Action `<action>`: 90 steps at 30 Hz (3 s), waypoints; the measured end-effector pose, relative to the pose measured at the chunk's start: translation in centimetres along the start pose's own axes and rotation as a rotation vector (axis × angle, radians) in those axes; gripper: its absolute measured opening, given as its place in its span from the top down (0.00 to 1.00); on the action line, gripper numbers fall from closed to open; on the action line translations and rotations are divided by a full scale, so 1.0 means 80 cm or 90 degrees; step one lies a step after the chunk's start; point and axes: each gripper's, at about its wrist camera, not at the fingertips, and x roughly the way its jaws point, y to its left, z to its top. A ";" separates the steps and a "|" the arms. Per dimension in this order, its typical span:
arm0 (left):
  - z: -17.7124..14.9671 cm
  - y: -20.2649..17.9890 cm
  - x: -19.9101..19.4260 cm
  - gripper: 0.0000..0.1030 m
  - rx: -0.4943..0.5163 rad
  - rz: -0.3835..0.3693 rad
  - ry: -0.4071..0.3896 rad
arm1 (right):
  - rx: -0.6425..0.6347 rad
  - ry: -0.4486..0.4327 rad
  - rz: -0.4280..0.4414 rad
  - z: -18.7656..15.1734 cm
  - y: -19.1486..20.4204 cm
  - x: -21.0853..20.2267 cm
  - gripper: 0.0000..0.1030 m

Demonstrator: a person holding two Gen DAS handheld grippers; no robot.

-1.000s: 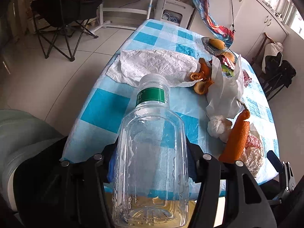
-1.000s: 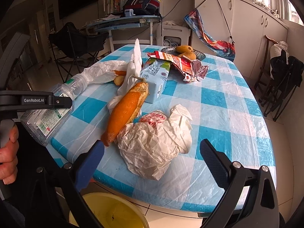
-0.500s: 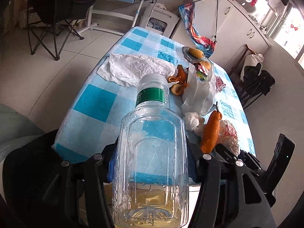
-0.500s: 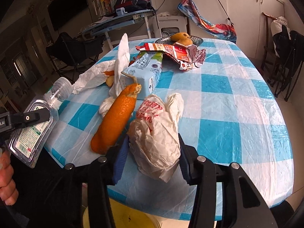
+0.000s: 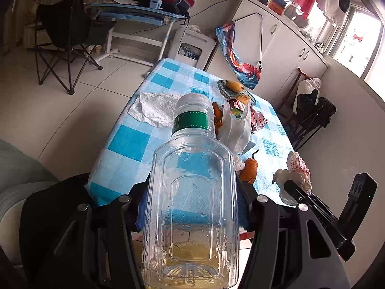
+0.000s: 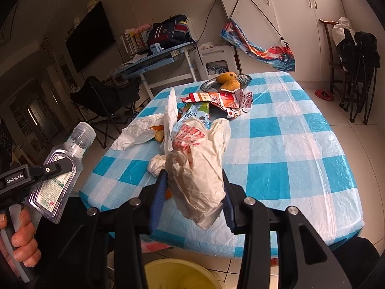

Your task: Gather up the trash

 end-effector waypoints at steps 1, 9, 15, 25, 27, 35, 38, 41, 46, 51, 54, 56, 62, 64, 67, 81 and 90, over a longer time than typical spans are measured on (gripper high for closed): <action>-0.001 0.000 -0.005 0.47 0.003 0.000 -0.004 | -0.007 0.006 0.009 -0.004 0.007 -0.003 0.59; -0.011 -0.003 -0.043 0.47 0.014 -0.007 -0.027 | -0.105 0.145 0.085 -0.061 0.071 -0.011 0.58; -0.020 -0.001 -0.075 0.47 0.018 -0.013 -0.045 | -0.153 0.285 0.111 -0.101 0.092 -0.002 0.54; -0.044 0.012 -0.103 0.47 0.016 -0.019 -0.043 | -0.112 0.269 0.063 -0.109 0.083 -0.026 0.23; -0.048 0.011 -0.105 0.47 0.021 -0.024 -0.032 | -0.094 0.236 0.048 -0.097 0.074 -0.034 0.23; -0.097 -0.005 -0.045 0.47 0.089 -0.051 0.139 | 0.007 0.045 -0.019 -0.069 0.021 -0.074 0.14; -0.127 -0.018 -0.019 0.47 0.139 -0.063 0.226 | 0.049 0.031 -0.024 -0.068 0.007 -0.076 0.14; -0.148 -0.025 -0.003 0.47 0.166 -0.068 0.294 | 0.069 0.014 -0.017 -0.064 0.000 -0.080 0.14; -0.158 -0.029 0.004 0.46 0.182 -0.049 0.323 | 0.076 0.019 -0.021 -0.066 -0.002 -0.082 0.14; -0.150 -0.022 0.001 0.45 0.168 -0.047 0.308 | 0.063 0.026 -0.026 -0.070 0.001 -0.084 0.13; -0.146 -0.021 0.001 0.44 0.161 -0.047 0.303 | 0.062 0.026 -0.027 -0.070 0.002 -0.084 0.12; -0.144 -0.020 0.001 0.43 0.158 -0.046 0.301 | 0.063 0.026 -0.027 -0.070 0.002 -0.084 0.12; -0.128 -0.010 -0.008 0.43 0.137 -0.052 0.283 | 0.053 0.001 -0.028 -0.060 0.015 -0.105 0.12; -0.115 0.000 -0.013 0.41 0.112 -0.060 0.264 | 0.038 -0.004 -0.030 -0.053 0.026 -0.114 0.12; -0.104 0.017 -0.012 0.40 0.068 -0.069 0.256 | 0.024 -0.021 -0.022 -0.041 0.041 -0.131 0.12; -0.109 0.042 -0.008 0.40 0.029 -0.060 0.267 | 0.092 -0.054 0.048 -0.030 0.040 -0.147 0.11; -0.099 0.035 -0.014 0.39 0.046 -0.047 0.232 | 0.119 -0.037 0.065 -0.034 0.032 -0.128 0.11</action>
